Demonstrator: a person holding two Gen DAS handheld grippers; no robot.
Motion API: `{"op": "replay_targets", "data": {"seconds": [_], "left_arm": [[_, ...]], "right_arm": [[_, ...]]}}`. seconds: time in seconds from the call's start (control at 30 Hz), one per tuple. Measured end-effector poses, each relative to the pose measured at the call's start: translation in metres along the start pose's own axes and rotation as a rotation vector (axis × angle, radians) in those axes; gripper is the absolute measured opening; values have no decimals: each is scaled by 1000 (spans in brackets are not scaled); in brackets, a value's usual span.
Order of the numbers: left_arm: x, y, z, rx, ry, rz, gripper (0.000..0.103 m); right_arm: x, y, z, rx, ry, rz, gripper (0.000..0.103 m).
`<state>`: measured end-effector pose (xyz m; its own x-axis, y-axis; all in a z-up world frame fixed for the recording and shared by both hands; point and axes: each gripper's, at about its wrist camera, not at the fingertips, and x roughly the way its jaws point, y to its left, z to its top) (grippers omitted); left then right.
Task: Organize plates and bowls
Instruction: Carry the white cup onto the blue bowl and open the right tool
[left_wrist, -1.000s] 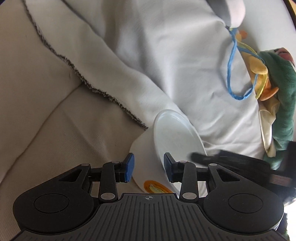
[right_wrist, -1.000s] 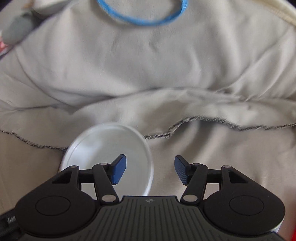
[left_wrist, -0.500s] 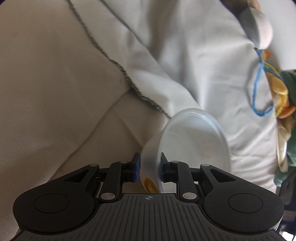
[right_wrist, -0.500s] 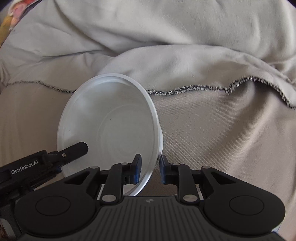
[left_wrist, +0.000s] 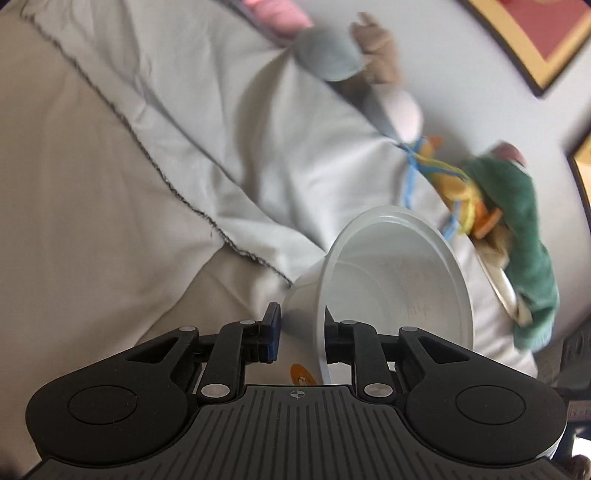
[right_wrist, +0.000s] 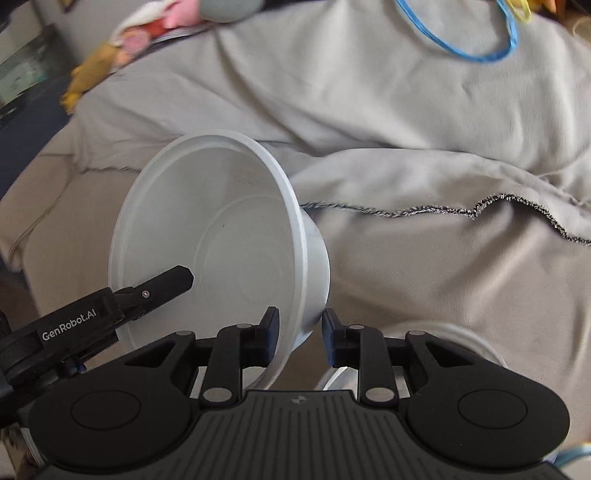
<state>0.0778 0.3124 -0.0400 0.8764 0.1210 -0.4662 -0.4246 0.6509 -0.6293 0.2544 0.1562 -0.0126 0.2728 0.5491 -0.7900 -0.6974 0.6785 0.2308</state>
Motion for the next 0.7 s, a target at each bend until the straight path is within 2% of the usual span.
{"op": "replay_targets", "data": {"seconds": [0.13, 0.33, 0.53, 0.7], "left_arm": [[-30, -36, -15, 54, 73, 27, 26], [-57, -105, -52, 197, 170, -68, 29], [-44, -169, -95, 344, 308, -168, 32], [-12, -204, -121, 419, 410, -167, 33]], "right_arm": [[-44, -1, -38, -25, 20, 20, 25], [-108, -44, -92, 44, 38, 38, 25], [-166, -101, -141, 121, -37, -33, 25], [-174, -144, -164, 230, -75, -104, 25]]}}
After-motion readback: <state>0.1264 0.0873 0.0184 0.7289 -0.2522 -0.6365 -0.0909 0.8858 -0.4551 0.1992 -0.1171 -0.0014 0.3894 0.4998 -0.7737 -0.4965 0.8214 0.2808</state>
